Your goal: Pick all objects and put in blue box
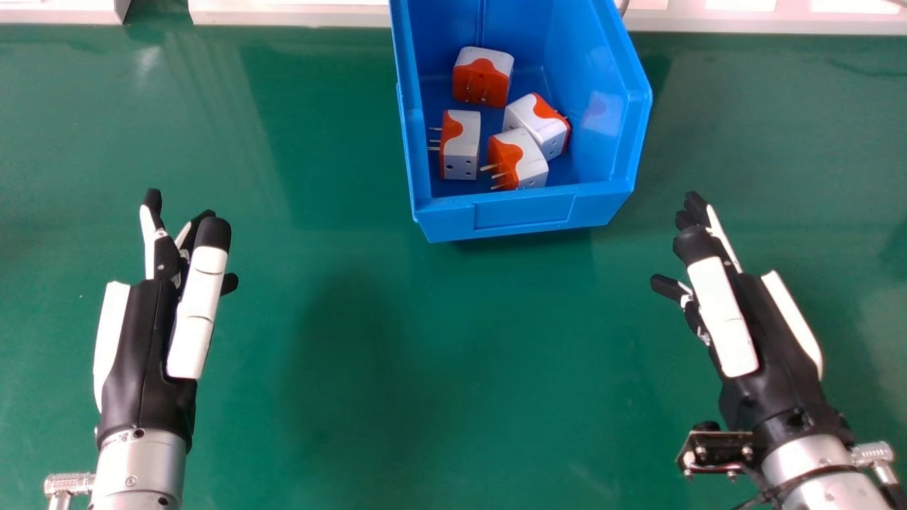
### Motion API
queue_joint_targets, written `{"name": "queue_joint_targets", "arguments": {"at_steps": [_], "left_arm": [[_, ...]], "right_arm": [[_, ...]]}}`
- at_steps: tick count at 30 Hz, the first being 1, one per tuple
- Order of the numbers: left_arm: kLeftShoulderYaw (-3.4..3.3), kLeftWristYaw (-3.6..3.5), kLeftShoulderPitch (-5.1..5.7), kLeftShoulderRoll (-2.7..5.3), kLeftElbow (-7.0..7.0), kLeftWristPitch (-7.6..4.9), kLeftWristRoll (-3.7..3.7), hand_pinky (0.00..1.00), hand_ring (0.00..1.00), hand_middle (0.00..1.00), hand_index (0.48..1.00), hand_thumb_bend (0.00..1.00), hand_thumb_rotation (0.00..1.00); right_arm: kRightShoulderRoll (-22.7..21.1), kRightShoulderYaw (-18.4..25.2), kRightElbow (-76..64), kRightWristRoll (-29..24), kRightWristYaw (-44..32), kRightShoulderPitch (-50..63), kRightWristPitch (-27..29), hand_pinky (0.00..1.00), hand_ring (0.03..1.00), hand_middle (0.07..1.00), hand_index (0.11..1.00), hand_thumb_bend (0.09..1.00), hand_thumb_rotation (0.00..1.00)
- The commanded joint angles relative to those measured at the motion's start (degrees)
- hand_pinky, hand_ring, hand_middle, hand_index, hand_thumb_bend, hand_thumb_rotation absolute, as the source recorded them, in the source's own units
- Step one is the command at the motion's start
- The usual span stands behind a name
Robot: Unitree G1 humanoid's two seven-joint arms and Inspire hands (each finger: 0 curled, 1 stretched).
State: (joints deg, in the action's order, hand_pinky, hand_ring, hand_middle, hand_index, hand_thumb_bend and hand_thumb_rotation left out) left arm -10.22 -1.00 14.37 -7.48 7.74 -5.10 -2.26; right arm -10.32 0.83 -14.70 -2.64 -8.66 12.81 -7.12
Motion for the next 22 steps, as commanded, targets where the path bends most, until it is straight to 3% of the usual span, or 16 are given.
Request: {"name": "queue_joint_targets", "arguments": {"at_steps": [1,5,10,13,17,22], "left_arm": [[0.06,0.35,-0.37,-0.01,-0.36,-2.15,-0.09,0.8,0.9,0.93,0.946,0.74,1.0],[0.01,0.28,-0.17,-0.3,-1.31,-3.11,-0.12,0.78,0.9,0.92,0.937,0.72,0.99],[-0.78,-0.46,0.0,-0.83,-3.5,-5.48,0.89,0.76,0.88,0.91,0.928,0.72,0.96],[-1.11,-0.83,0.38,-1.2,-3.45,-6.23,0.96,0.75,0.88,0.91,0.924,0.71,0.95],[-1.45,-1.26,0.56,-1.76,-3.22,-6.14,0.77,0.74,0.87,0.9,0.918,0.7,0.94],[-1.51,-0.77,0.32,-2.09,-3.7,-6.47,-0.38,0.72,0.87,0.9,0.909,0.72,0.92]], "right_arm": [[-1.5,1.6,0.3,-1.7,-1.6,-2.2,-0.9,0.84,1.0,1.0,0.994,0.52,1.0],[-2.2,2.5,2.0,-3.6,-3.7,-4.9,-3.3,0.84,1.0,1.0,0.99,0.444,1.0],[-1.4,2.4,3.2,-4.0,-4.2,-5.9,-3.9,0.84,1.0,1.0,0.987,0.365,1.0],[-0.6,2.0,2.8,-4.2,-4.0,-5.7,-3.7,0.84,1.0,1.0,0.987,0.337,1.0],[-0.1,2.2,2.9,-4.2,-4.0,-6.3,-3.0,0.84,1.0,1.0,0.983,0.324,1.0],[-0.3,2.6,3.9,-3.7,-3.8,-6.9,-1.8,0.84,1.0,1.0,0.971,0.348,1.0]]}}
